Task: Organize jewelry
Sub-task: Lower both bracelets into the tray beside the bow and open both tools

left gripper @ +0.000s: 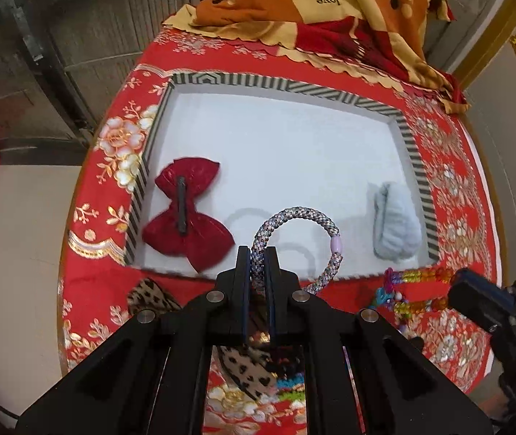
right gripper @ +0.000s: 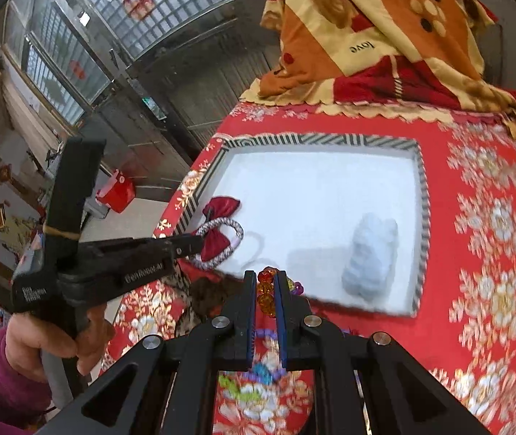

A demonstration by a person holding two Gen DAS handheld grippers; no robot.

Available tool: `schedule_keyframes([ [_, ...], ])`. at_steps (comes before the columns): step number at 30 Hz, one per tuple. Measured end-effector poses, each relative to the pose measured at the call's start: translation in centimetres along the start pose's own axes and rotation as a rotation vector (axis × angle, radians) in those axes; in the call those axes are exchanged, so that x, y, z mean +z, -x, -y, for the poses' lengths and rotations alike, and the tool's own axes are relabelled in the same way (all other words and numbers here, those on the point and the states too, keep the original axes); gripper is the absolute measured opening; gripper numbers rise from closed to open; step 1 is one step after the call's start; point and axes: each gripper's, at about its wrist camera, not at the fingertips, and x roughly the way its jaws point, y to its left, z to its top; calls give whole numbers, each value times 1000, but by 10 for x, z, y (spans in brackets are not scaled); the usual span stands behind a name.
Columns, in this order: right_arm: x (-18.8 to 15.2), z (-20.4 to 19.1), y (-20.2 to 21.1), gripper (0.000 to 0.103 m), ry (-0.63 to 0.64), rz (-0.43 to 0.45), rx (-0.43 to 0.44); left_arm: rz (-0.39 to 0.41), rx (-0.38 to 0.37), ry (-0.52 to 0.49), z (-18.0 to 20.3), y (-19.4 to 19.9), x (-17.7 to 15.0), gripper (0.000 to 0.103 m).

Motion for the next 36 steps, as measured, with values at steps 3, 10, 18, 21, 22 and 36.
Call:
schedule_keyframes([
  [3, 12, -3, -11, 9, 11, -12, 2, 2, 11, 5, -3, -6, 6, 6],
  [10, 27, -2, -45, 9, 19, -61, 9, -21, 28, 24, -11, -29, 19, 6],
  [18, 31, 38, -86, 9, -29, -156, -55, -57, 43, 14, -10, -53, 28, 6],
  [21, 35, 54, -94, 9, -47, -174, -90, -76, 36, 12, -8, -60, 31, 6],
  [22, 36, 58, -96, 9, -48, -179, -107, -82, 34, 9, -7, -63, 32, 6],
  [36, 42, 69, -120, 9, -39, -217, -145, -134, 63, 11, -6, -85, 35, 6],
])
